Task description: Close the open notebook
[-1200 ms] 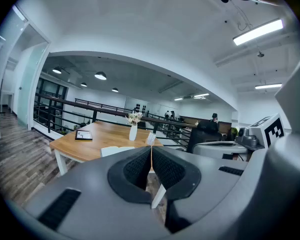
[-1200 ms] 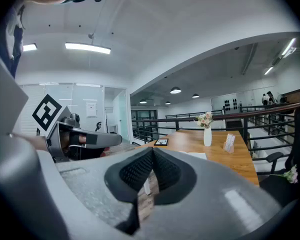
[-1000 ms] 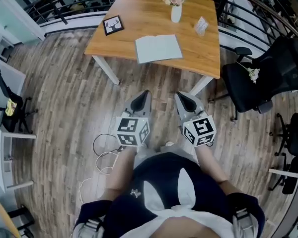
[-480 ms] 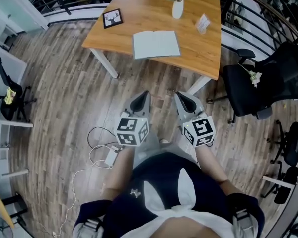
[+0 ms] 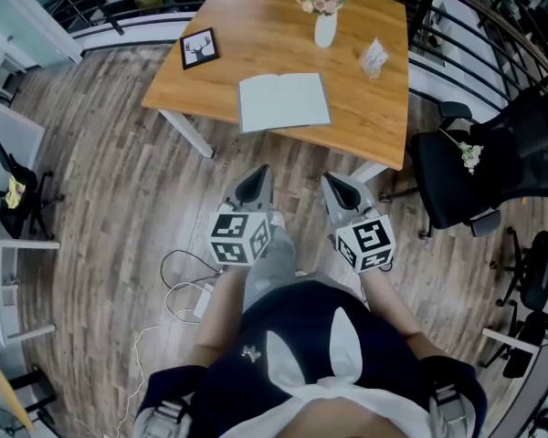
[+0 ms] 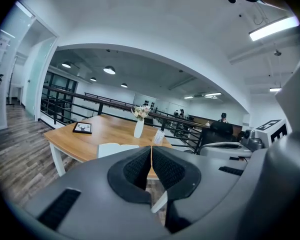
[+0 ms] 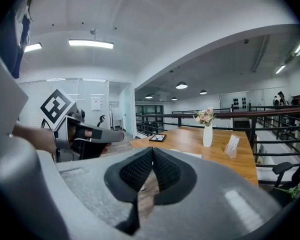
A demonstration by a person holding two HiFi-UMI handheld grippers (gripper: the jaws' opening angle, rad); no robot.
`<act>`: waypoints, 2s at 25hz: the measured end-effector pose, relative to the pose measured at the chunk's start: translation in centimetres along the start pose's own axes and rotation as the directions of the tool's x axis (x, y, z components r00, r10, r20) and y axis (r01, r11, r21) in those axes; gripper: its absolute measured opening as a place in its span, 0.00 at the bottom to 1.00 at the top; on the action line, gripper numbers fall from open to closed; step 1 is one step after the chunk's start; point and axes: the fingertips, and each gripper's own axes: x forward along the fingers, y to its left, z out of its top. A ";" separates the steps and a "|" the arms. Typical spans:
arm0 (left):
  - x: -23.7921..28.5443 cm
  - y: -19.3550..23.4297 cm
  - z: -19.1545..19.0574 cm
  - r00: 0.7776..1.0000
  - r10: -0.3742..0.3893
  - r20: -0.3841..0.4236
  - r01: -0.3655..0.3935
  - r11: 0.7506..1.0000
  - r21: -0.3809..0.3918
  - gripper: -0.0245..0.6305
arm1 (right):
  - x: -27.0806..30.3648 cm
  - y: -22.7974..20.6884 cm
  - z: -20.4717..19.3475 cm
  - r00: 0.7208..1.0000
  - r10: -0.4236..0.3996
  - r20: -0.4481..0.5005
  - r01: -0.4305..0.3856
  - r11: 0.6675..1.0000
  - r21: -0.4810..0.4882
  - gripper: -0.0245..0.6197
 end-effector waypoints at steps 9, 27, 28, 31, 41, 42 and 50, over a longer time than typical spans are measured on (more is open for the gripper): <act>7.8 6.5 3.9 1.000 -0.009 -0.010 0.009 0.999 -0.034 0.07 | 8.8 -4.8 2.0 1.000 -0.017 -0.022 0.017 1.000 0.001 0.04; 19.1 17.3 6.0 0.995 -0.039 -0.089 0.028 0.992 -0.125 0.11 | 22.8 -11.3 1.9 0.995 -0.015 -0.101 0.018 1.000 0.024 0.04; 19.7 17.5 5.9 0.994 -0.039 -0.098 0.026 0.991 -0.130 0.17 | 23.3 -11.7 1.8 0.994 -0.007 -0.108 0.010 1.000 0.026 0.04; 21.2 18.0 5.8 0.992 -0.033 -0.124 0.015 0.989 -0.144 0.28 | 24.5 -13.0 1.9 0.993 0.018 -0.118 -0.015 1.000 0.024 0.04; 23.2 19.2 5.1 0.986 0.048 -0.157 -0.075 0.983 -0.168 0.35 | 25.9 -16.9 2.4 0.990 0.057 -0.128 -0.055 0.998 0.023 0.04; 23.3 19.3 4.8 0.985 0.052 -0.162 -0.080 0.982 -0.171 0.35 | 25.9 -17.0 2.1 0.989 0.061 -0.134 -0.058 0.998 0.025 0.04; 23.4 20.3 2.9 0.975 0.072 -0.209 -0.114 0.974 -0.195 0.38 | 26.6 -16.7 0.7 0.979 0.111 -0.173 -0.108 0.994 0.025 0.04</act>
